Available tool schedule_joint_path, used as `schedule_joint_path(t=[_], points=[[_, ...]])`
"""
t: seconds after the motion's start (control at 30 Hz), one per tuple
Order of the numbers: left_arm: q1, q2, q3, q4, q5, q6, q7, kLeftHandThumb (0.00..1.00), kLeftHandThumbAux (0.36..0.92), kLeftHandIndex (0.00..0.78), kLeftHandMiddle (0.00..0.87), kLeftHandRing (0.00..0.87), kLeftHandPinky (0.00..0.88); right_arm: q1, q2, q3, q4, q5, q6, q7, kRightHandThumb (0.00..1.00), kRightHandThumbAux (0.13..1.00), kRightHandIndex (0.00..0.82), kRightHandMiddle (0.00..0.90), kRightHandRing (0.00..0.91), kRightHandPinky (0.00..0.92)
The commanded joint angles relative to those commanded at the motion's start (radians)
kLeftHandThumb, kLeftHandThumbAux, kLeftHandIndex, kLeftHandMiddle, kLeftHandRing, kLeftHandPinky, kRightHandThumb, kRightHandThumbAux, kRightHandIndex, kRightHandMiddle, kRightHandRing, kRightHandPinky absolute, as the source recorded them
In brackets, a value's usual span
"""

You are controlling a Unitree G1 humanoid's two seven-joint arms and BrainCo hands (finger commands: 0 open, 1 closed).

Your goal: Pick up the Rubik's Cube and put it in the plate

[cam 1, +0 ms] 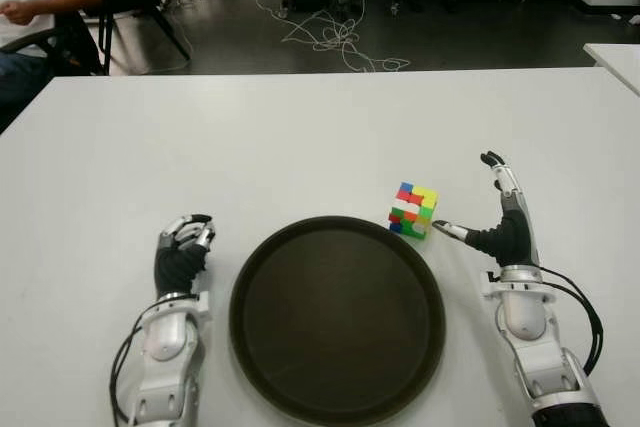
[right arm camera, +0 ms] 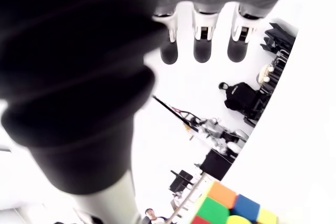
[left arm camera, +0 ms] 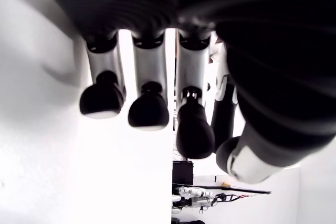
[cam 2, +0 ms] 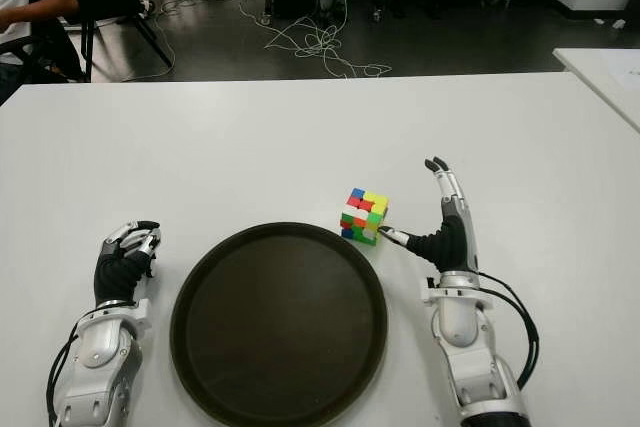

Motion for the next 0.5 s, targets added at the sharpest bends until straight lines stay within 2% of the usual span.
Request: schedule_joint_path(t=[0.23,0.4,0.5], points=[[0.001,-0.005,-0.001,0.001,0.005,-0.003,0.008,0.710,0.706,0.444,0.792,0.820,0.819,-0.002,-0.006,0.012,-0.085,-0.015,0.116,0.065,0.000,0.931,0.025,0.067,0.061,0.080],[-0.002,-0.006,-0.003,0.011,0.010,-0.011,0.010,0.710,0.706,0.444,0.790,0.819,0.819,-0.020,-0.036,0.042,-0.197,-0.078,0.299,0.167,0.000,0.917,0.026,0.069,0.069,0.097],[-0.003,-0.005,-0.006,0.016,0.016,-0.016,0.013,0.709,0.706,0.444,0.790,0.819,0.819,-0.026,-0.050,0.061,-0.237,-0.115,0.371,0.207,0.000,0.916,0.022,0.065,0.072,0.111]])
